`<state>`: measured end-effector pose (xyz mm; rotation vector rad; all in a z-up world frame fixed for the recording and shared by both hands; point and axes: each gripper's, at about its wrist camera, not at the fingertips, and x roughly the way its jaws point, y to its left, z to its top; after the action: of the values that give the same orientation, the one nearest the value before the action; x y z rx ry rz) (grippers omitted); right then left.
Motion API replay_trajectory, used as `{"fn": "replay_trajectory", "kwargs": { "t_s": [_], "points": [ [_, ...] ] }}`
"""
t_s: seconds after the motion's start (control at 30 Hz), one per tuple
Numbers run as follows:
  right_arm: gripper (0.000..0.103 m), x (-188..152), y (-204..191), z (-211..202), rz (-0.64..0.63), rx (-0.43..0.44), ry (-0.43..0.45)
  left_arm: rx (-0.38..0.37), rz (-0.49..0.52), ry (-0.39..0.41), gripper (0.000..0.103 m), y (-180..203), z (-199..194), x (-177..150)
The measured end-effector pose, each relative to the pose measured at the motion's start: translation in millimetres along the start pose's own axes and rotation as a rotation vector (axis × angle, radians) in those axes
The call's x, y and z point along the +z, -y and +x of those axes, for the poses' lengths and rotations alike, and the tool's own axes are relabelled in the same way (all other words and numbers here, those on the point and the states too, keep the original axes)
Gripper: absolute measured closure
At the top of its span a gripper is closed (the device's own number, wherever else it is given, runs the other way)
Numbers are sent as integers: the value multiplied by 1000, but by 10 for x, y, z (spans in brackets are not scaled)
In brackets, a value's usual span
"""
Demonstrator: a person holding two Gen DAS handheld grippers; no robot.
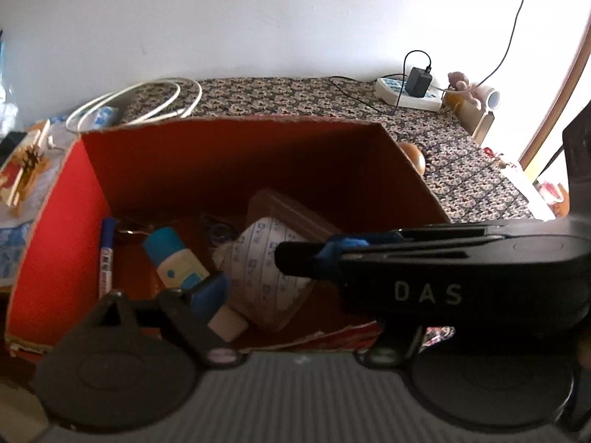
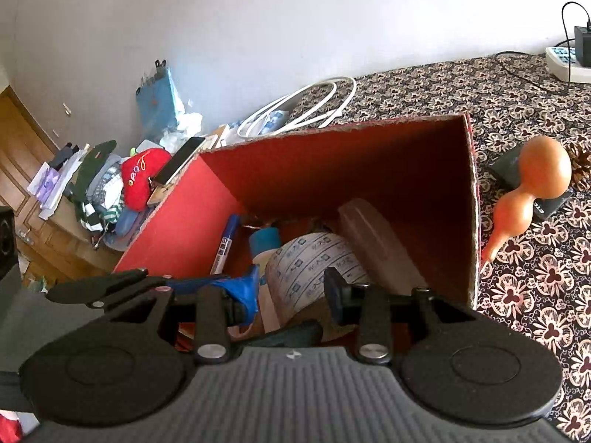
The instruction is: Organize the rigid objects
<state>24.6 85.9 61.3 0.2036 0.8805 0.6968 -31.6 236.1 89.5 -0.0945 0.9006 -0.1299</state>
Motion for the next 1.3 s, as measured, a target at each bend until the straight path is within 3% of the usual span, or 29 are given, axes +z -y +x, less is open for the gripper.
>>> {"fn": "replay_trajectory", "kwargs": {
  "t_s": [0.73, 1.3],
  "points": [
    [84, -89, -21, -46, -15, -48, 106, 145, 16, 13, 27, -64, -126, -55],
    [81, -147, -87, -31, -44, -113, 130, 173, -21, 46, 20, -123, -180, -108]
  ]
}}
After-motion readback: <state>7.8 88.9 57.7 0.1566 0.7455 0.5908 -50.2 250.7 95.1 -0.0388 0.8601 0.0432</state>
